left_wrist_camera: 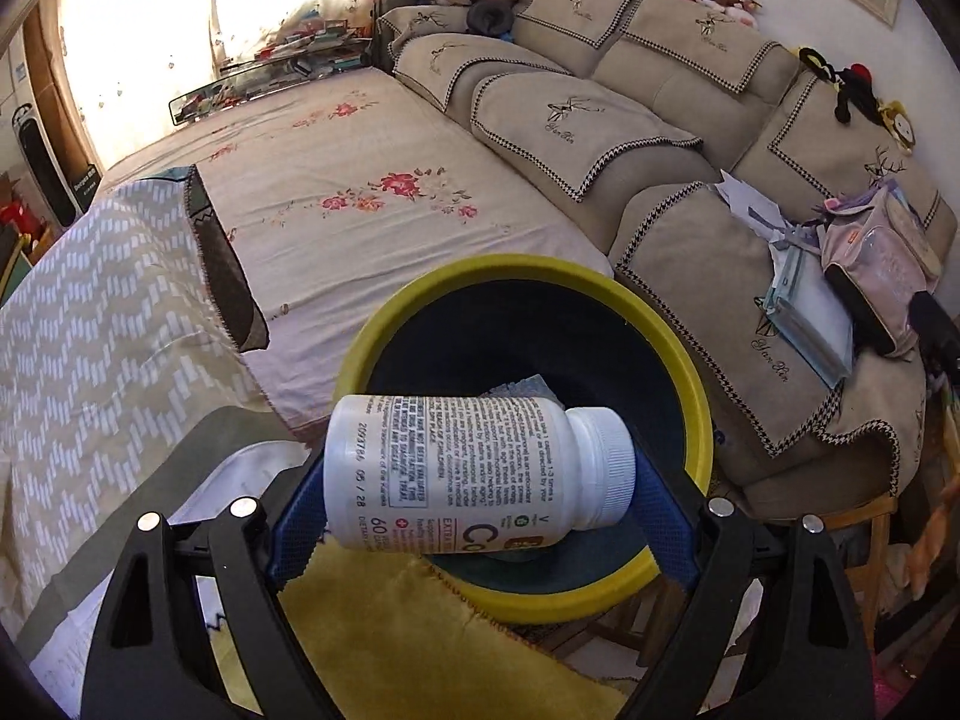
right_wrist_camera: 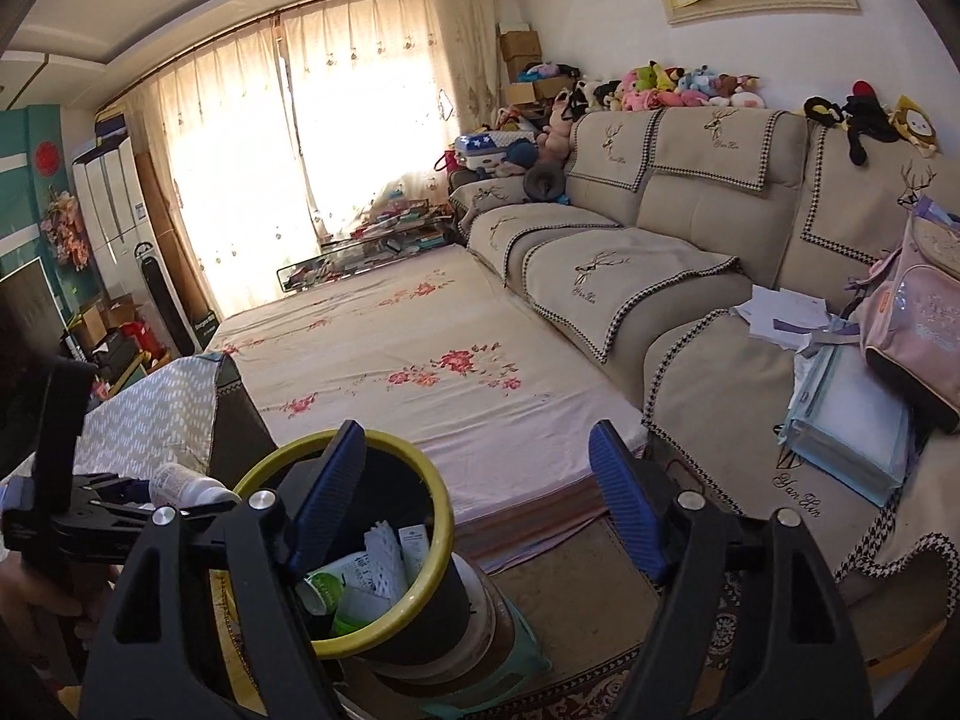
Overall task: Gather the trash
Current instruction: 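Carry the supplement bottle over the bin and open the left tool, then grasp the white towel with the right tool and lift it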
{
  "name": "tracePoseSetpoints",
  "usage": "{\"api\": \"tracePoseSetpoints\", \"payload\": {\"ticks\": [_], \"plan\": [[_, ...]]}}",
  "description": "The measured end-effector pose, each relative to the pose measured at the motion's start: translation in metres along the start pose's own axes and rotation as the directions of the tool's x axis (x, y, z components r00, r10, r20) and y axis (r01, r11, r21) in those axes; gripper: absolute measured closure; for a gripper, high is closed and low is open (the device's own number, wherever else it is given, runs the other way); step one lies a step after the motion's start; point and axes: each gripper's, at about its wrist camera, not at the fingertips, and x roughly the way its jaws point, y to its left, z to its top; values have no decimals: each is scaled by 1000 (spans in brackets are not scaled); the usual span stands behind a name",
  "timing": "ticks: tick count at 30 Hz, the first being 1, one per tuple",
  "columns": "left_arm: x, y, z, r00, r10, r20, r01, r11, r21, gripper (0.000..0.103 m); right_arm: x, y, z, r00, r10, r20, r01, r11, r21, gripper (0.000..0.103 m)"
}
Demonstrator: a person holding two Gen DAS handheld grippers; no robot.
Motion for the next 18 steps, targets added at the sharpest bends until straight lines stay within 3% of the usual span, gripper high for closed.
{"api": "tracePoseSetpoints", "payload": {"ticks": [1, 7, 11, 14, 18], "plan": [[-7, 6, -4, 1000, 6, 14, -6, 1000, 0, 5, 5, 8, -1, 1000, 8, -11, -9, 1000, -12, 30], [-18, 20, 6, 997, -70, 30, 70, 997, -15, 5, 13, 42, -2, 999, 27, -37, -29, 998, -52, 30], [-50, 46, 0, 984, -118, 133, 127, 990, -67, 5, 5, 56, 3, 999, 31, -32, -33, 996, -86, 30], [-90, 80, -17, 968, -60, 245, 93, 988, -125, 5, 4, 73, 10, 996, 78, -39, -82, 990, -114, 30], [-151, 142, -55, 928, 102, 358, -13, 970, -243, 5, 13, 125, 16, 967, 234, -99, -248, 954, -171, 30]]}}
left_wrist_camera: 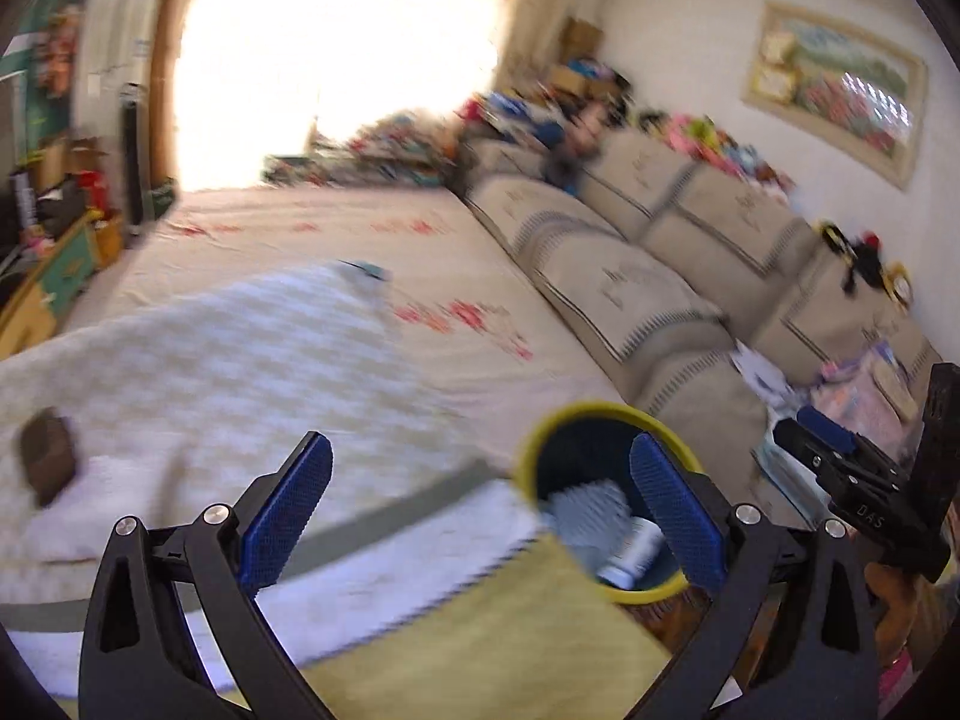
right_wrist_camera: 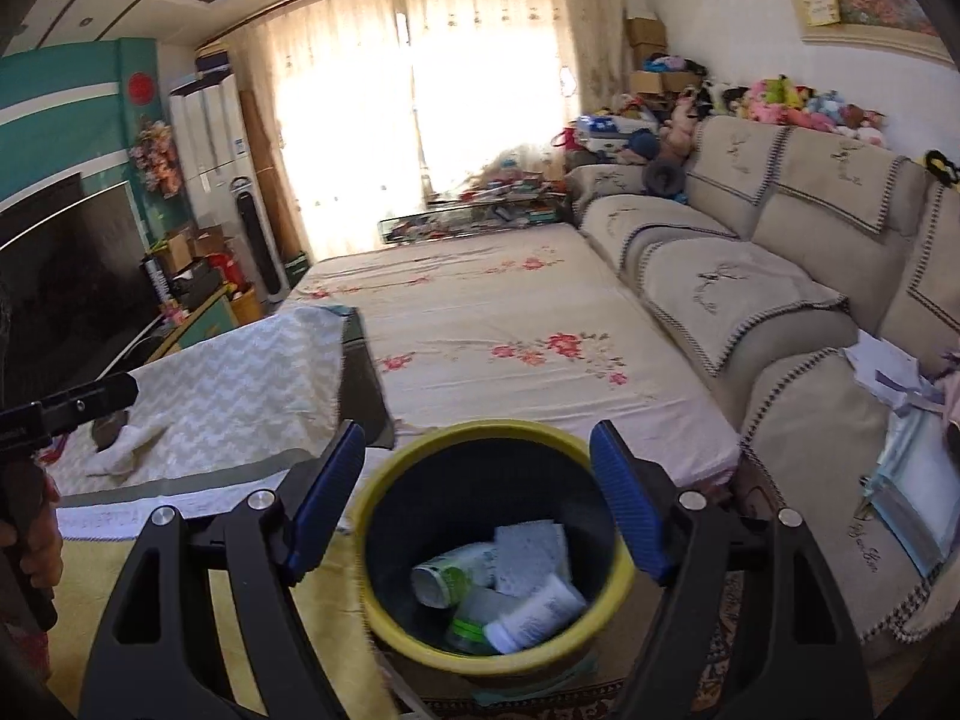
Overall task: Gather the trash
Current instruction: 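Grasp the white towel with the right tool and lift it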
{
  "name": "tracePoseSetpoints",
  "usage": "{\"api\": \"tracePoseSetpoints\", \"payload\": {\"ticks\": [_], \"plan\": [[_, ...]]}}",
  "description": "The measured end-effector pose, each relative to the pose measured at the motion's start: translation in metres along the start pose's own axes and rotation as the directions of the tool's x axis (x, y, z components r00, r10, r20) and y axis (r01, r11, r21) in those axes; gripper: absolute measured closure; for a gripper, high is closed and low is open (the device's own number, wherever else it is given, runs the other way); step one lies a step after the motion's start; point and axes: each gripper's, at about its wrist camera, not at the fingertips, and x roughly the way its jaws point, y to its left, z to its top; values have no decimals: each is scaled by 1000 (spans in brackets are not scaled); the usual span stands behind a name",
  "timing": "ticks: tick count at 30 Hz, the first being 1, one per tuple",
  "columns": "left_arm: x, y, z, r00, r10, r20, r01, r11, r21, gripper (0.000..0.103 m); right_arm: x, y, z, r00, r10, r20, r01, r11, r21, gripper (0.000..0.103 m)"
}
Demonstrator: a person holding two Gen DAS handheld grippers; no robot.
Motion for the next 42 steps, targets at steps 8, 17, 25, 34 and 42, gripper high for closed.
{"api": "tracePoseSetpoints", "payload": {"ticks": [8, 17, 25, 34, 42], "plan": [[-104, 170, -28, 927, 353, 129, -326, 926, -193, 5, 61, 159, 25, 953, 268, -143, -295, 929, -222, 30], [-125, 289, -82, 871, 486, 72, -426, 820, -383, 5, 141, 317, 5, 852, 386, -352, -497, 808, -317, 30], [-116, 271, -82, 860, 502, 89, -442, 822, -359, 5, 183, 366, -32, 836, 326, -442, -503, 776, -379, 30], [-109, 261, -80, 867, 492, 82, -444, 836, -323, 5, 192, 375, -49, 838, 278, -469, -494, 753, -436, 35], [-107, 260, -82, 869, 489, 76, -444, 838, -318, 5, 189, 380, -51, 846, 277, -455, -488, 745, -454, 82]]}}
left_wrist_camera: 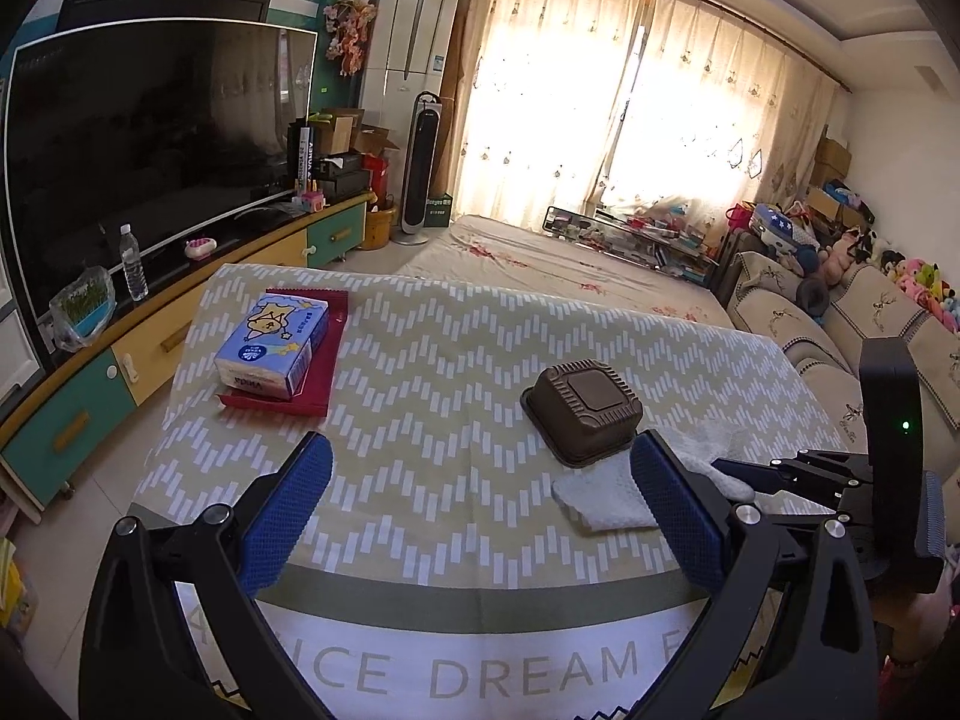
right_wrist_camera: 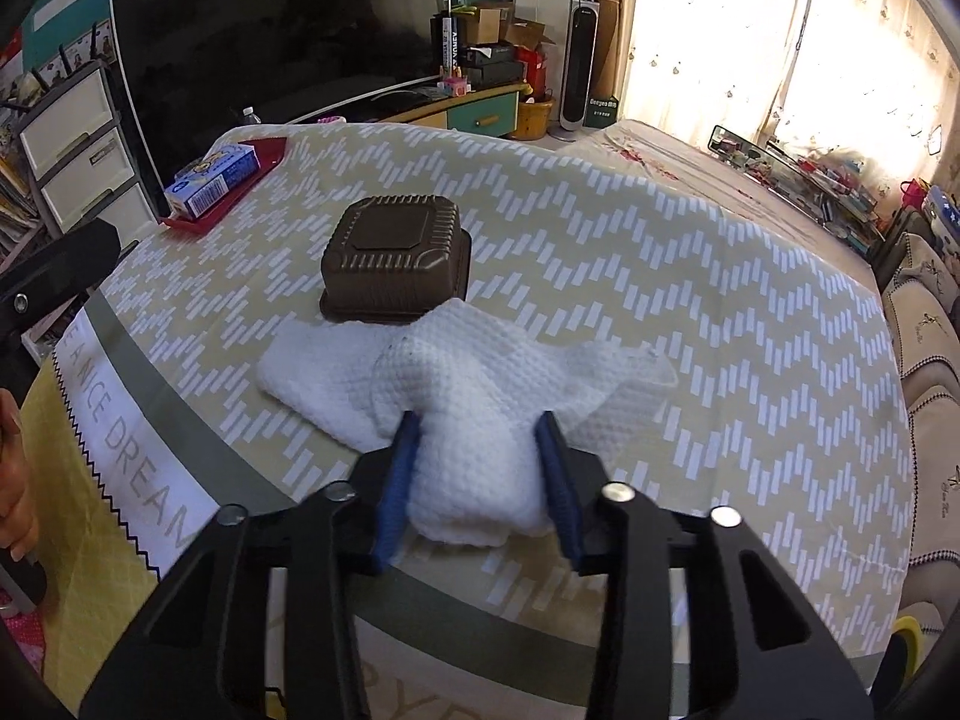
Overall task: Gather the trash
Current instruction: 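Grasp the white towel with the right tool and lift it, then carry the towel over the bin and open the right tool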
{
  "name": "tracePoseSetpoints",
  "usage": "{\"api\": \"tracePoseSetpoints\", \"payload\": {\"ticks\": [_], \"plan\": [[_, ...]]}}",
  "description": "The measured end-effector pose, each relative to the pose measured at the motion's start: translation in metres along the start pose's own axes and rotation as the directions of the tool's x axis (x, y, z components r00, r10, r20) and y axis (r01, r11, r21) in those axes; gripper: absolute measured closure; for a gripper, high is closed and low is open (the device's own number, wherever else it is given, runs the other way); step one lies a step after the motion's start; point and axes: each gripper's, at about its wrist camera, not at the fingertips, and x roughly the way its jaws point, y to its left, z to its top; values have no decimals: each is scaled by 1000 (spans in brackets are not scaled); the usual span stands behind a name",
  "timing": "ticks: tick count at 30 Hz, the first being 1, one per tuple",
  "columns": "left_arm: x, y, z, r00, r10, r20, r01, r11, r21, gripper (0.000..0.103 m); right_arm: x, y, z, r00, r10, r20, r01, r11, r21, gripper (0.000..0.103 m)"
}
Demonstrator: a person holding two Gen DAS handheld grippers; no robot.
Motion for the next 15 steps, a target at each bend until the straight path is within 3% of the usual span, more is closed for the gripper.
{"api": "tracePoseSetpoints", "payload": {"ticks": [3, 15], "plan": [[1, 0, 0, 1000, 0, -3, 0, 1000, -1, 5, -1, 1, 1, 1000, 8, 1, -8, 1000, 9, 93], [4, 1, 0, 1000, -1, -12, 1, 1000, 0, 5, -57, -16, 5, 994, 56, 95, -61, 997, 52, 95]]}}
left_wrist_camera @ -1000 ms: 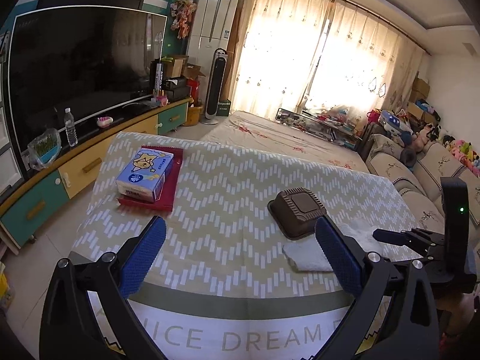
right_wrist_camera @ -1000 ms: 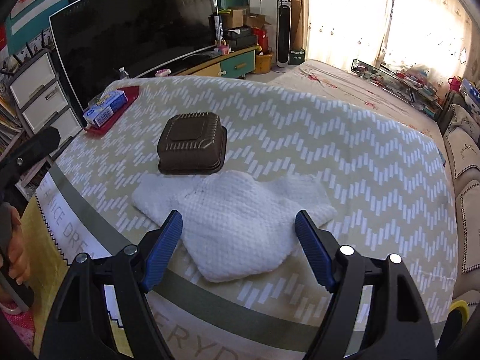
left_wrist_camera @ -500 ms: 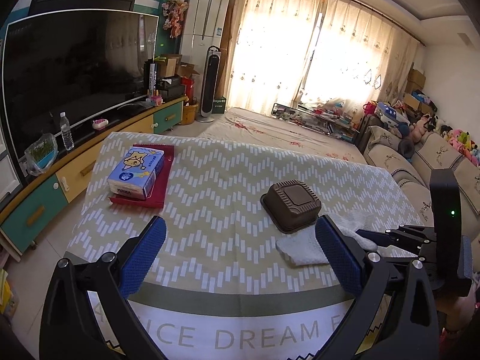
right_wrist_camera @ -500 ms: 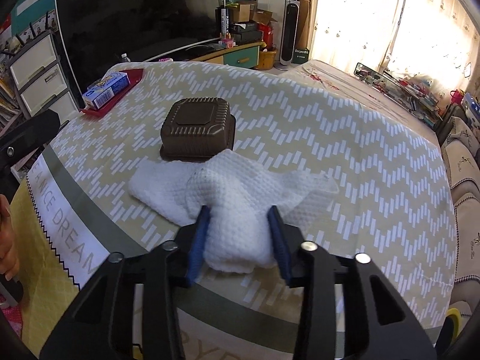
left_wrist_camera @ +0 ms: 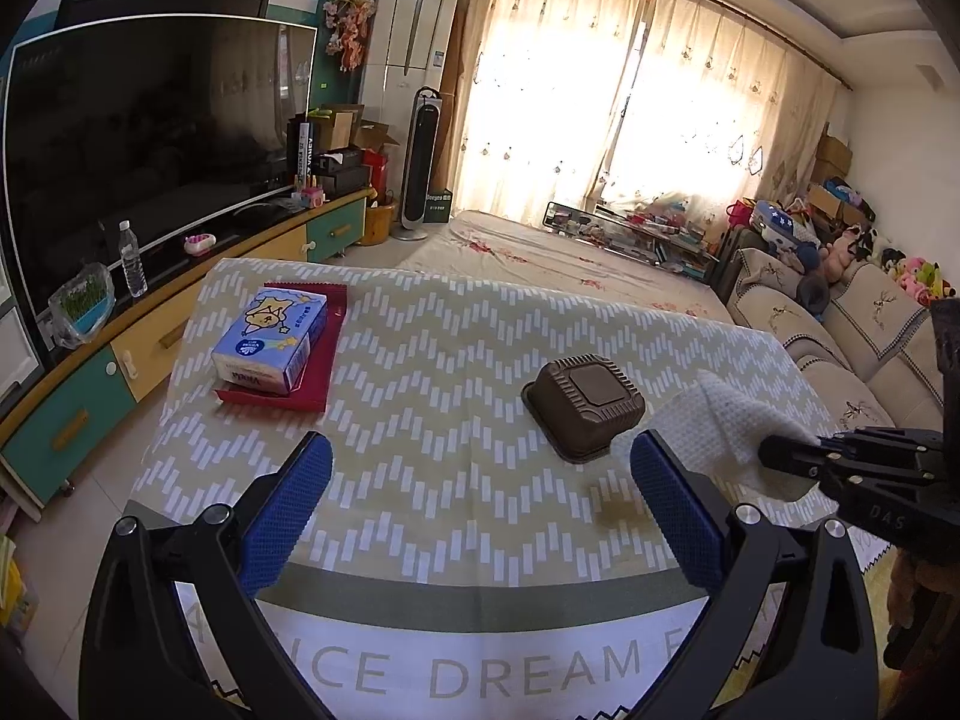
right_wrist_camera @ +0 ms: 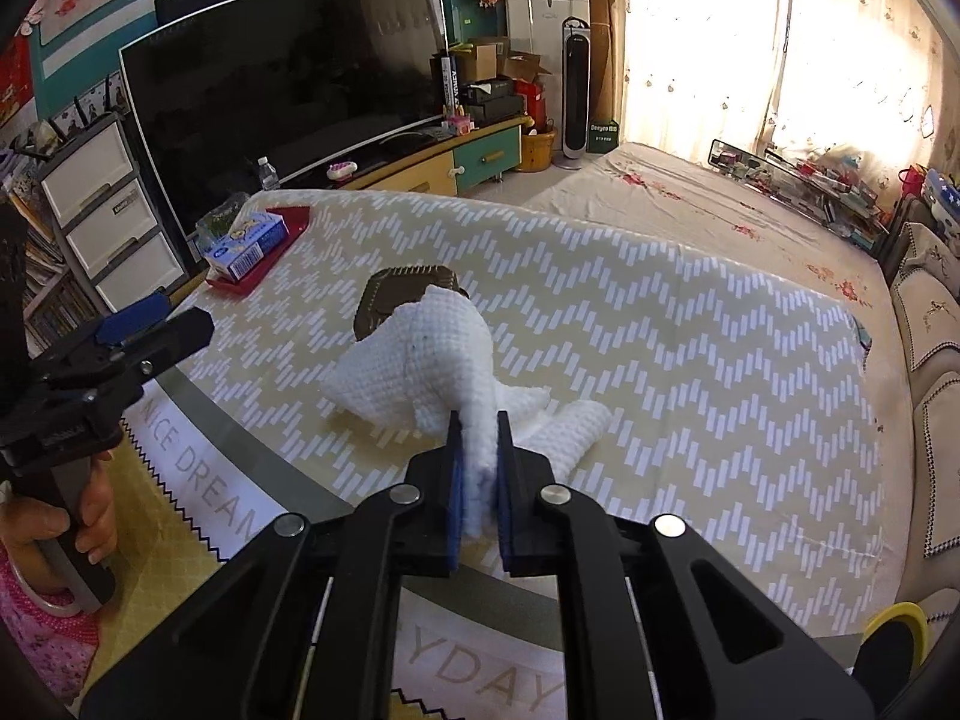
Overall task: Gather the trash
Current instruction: 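Carry the towel over the bin and open the right tool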
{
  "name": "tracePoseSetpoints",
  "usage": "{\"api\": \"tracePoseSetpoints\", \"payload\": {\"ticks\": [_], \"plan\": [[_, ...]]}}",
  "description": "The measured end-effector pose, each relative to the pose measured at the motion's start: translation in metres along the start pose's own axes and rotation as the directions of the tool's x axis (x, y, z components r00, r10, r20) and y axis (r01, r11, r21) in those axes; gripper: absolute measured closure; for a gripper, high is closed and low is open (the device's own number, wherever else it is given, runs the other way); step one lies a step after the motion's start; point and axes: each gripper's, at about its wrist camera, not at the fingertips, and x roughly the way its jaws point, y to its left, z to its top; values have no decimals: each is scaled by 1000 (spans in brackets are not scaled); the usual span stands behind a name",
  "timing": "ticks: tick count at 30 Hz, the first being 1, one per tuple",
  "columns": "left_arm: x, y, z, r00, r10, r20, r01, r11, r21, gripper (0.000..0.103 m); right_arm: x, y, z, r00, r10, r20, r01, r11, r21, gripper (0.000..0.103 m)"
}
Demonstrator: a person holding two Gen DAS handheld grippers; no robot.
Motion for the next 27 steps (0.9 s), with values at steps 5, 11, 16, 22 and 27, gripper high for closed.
{"api": "tracePoseSetpoints", "payload": {"ticks": [5, 11, 16, 22, 27], "plan": [[1, 0, 0, 1000, -2, -5, 2, 1000, 3, 5, -50, -10, -6, 997, -15, 73, 15, 1000, 2, 95], [0, 0, -1, 1000, -5, -1, 5, 1000, 1, 5, -117, -60, -51, 985, -92, 149, 74, 990, 123, 95], [0, 0, -1, 1000, -7, -1, 7, 1000, 0, 5, -163, -116, -106, 958, -246, 147, 196, 937, 291, 94], [1, 0, -1, 1000, -5, -4, 5, 1000, -2, 5, -174, -177, -166, 901, -434, 6, 387, 809, 443, 92], [4, 0, -2, 1000, -3, -12, 3, 1000, -3, 5, -162, -208, -199, 863, -488, -127, 483, 728, 486, 66]]}}
